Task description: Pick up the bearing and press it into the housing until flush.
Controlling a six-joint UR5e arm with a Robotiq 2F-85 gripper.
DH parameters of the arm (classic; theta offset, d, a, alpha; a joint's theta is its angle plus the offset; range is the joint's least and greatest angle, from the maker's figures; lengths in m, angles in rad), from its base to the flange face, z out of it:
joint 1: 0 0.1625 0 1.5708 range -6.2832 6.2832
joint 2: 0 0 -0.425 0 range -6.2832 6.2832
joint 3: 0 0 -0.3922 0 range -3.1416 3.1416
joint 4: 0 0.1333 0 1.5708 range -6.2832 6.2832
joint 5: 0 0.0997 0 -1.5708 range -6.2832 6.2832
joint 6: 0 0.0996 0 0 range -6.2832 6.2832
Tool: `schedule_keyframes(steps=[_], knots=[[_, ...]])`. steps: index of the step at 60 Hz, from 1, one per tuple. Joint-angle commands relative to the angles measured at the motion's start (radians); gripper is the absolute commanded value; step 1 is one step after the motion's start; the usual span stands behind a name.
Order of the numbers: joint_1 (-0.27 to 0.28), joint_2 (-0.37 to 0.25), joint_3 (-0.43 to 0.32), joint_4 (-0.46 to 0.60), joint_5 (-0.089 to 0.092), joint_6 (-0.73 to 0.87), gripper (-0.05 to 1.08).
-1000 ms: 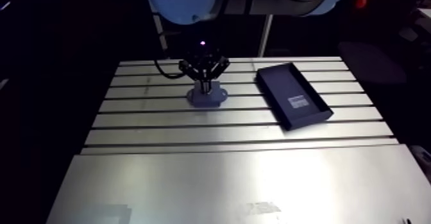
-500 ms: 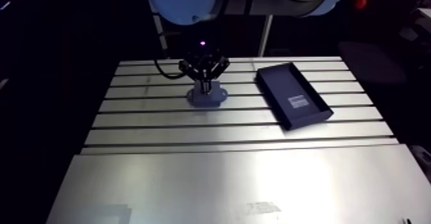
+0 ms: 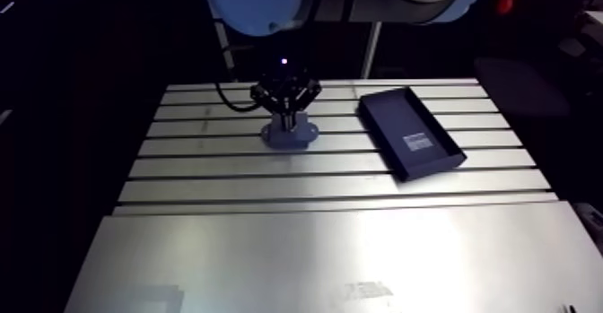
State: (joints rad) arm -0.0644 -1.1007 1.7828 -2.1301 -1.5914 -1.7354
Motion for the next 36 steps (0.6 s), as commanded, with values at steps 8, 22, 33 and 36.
schedule_keyframes(steps=[8, 22, 33, 36], knots=[[0.000, 0.002, 0.004, 0.000, 0.000, 0.000, 1.03], [0.000, 0.002, 0.002, 0.000, 0.000, -0.002, 1.03], [0.000, -0.007, -0.004, 0.001, 0.001, -0.002, 1.03], [0.000, -0.010, -0.007, 0.002, 0.001, -0.002, 1.03]])
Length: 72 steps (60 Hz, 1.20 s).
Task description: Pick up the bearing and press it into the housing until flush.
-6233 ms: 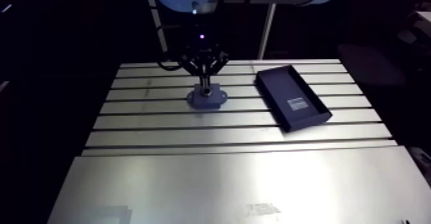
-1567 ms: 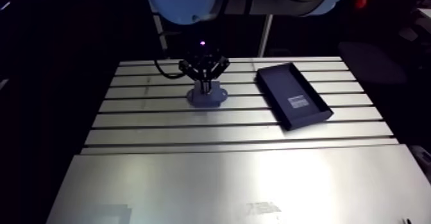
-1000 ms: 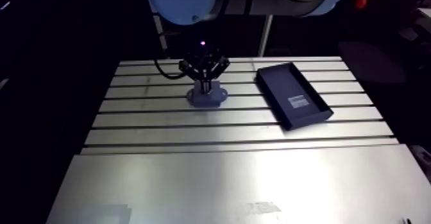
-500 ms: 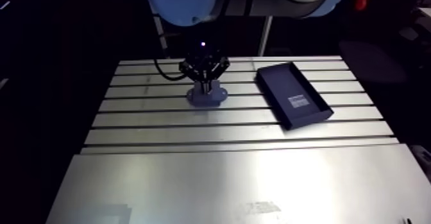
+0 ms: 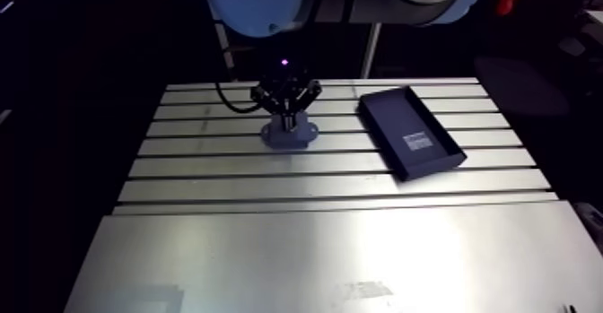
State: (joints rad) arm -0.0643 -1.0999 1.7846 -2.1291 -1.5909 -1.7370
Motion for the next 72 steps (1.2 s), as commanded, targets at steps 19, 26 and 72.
schedule_keyframes(steps=[19, 26, 72], knots=[[0.000, -0.070, -0.012, 0.017, 0.001, 0.000, 1.02], [0.000, -0.105, -0.030, 0.091, -0.018, 0.000, 0.02], [-0.054, -0.345, -0.335, 0.624, -0.019, -0.002, 0.00]])
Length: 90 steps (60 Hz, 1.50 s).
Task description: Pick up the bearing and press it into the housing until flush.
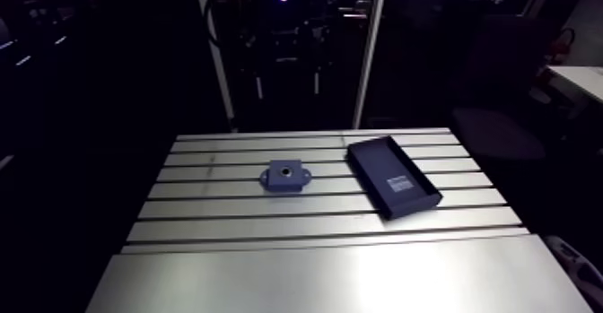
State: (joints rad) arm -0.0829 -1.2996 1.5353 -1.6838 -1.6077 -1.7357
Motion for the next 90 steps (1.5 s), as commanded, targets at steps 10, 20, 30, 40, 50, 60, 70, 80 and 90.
schedule_keyframes(steps=[10, 20, 30, 40, 50, 60, 70, 80, 90], knots=[[-0.038, -0.175, -0.077, 0.177, -0.001, -0.012, 0.00], [-0.043, -0.180, -0.077, 0.173, -0.001, -0.019, 0.00], [-0.049, -0.183, -0.078, 0.161, 0.006, -0.013, 0.00], [-0.073, -0.188, -0.076, 0.152, 0.037, 0.003, 0.00], [-0.075, -0.188, -0.079, 0.152, 0.042, -0.002, 0.00], [-0.074, -0.188, -0.076, 0.152, 0.035, 0.001, 0.00], [-0.074, -0.186, -0.080, 0.151, 0.029, 0.002, 0.00], [-0.074, -0.179, -0.082, 0.149, 0.029, 0.003, 0.00], [-0.074, -0.175, -0.077, 0.147, 0.031, 0.003, 0.00]])
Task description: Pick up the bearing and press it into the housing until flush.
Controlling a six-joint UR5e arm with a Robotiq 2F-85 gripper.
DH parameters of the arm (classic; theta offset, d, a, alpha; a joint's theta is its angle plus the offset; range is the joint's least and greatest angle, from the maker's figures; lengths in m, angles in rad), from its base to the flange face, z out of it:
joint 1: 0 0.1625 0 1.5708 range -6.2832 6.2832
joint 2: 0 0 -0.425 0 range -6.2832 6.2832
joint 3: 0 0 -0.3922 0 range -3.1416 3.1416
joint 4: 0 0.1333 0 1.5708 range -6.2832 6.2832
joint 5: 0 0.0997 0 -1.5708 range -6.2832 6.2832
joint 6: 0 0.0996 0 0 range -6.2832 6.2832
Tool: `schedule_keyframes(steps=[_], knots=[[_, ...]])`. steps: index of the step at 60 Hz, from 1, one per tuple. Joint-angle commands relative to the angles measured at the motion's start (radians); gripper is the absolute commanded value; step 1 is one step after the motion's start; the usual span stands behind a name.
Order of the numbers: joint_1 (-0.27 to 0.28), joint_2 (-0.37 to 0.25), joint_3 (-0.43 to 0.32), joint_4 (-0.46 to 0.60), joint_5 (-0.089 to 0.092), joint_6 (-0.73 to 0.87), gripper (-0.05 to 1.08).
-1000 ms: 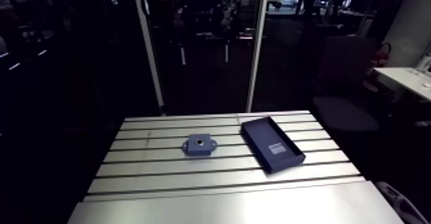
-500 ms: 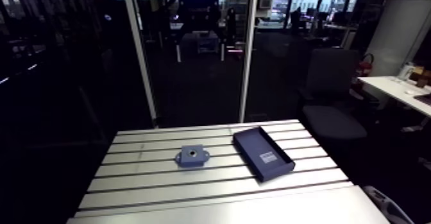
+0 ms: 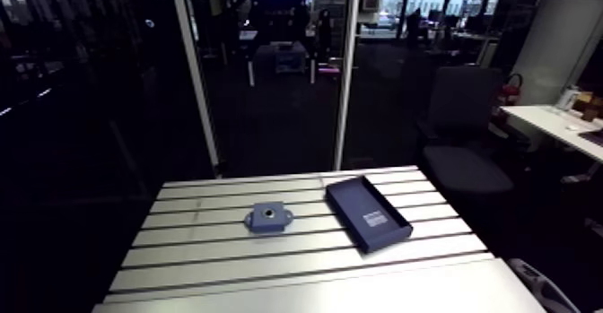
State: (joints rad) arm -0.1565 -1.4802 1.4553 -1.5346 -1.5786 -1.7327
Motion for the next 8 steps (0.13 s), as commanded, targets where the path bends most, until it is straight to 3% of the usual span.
schedule_keyframes(steps=[1, 8], knots=[[0.000, 0.005, 0.003, -0.002, 0.002, 0.000, 0.00], [0.001, 0.007, 0.005, -0.003, 0.001, 0.002, 0.00]])
